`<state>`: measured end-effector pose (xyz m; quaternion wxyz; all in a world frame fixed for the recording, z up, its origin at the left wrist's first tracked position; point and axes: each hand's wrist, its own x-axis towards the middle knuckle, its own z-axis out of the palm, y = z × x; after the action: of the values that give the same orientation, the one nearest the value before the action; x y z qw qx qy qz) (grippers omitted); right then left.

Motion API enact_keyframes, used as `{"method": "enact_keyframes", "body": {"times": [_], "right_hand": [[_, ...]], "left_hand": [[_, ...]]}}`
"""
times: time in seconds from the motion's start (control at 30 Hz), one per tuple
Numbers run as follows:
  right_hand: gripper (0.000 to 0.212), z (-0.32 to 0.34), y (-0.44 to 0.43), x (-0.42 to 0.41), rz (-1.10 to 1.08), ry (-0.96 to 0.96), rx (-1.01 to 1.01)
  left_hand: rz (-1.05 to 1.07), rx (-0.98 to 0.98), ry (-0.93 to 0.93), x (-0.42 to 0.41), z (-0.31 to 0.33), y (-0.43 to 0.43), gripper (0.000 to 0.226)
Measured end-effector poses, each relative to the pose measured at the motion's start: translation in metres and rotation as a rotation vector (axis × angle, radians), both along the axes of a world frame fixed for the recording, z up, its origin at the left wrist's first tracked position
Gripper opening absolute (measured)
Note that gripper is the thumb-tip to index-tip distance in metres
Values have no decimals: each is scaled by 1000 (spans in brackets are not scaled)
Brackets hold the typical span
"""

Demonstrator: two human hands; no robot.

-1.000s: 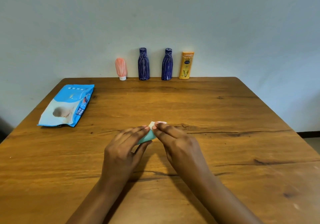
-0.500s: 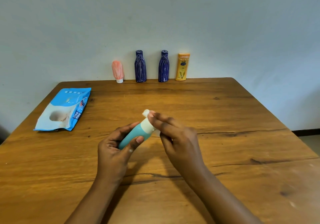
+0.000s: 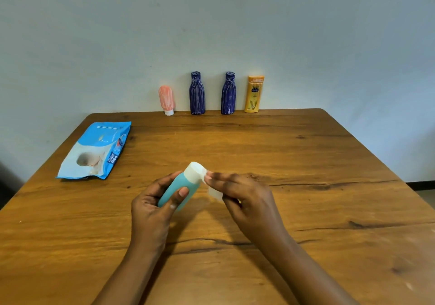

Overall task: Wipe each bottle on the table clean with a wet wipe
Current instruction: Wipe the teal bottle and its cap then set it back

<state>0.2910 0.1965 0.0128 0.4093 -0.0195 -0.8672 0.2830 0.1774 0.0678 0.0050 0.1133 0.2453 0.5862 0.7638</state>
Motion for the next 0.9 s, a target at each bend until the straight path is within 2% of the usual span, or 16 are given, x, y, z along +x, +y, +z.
{"method": "enact_keyframes", "body": {"times": [0.13, 0.3, 0.43, 0.53, 0.6, 0.67, 0.7, 0.77, 0.9], "right_hand": [[34, 10, 13, -8, -59, 73, -157], [41, 7, -2, -17, -16, 12, -62], [39, -12, 7, -3, -29, -31, -134], [39, -20, 15, -2, -91, -46, -311], [41, -18, 18, -8, -92, -41, -475], [41, -13, 19, -17, -61, -36, -554], [40, -12, 19, -22, -46, -42, -570], [40, -12, 18, -35, -13, -62, -603], [40, -16, 30, -69, 32, -109, -724]], "left_hand": [[-34, -14, 13, -1, -2, 2, 32], [-41, -36, -29, -3, -7, 3, 27], [13, -32, -129, -2, -9, 5, 21], [4, -107, -283, -14, -4, 8, 14], [-44, -177, -413, -25, 0, 9, 17], [-95, -234, -480, -37, 6, 7, 27], [-102, -281, -463, -44, 11, 6, 35], [-42, -382, -318, -66, 21, 6, 47], [77, -461, 75, -137, 53, 15, 45]]}}
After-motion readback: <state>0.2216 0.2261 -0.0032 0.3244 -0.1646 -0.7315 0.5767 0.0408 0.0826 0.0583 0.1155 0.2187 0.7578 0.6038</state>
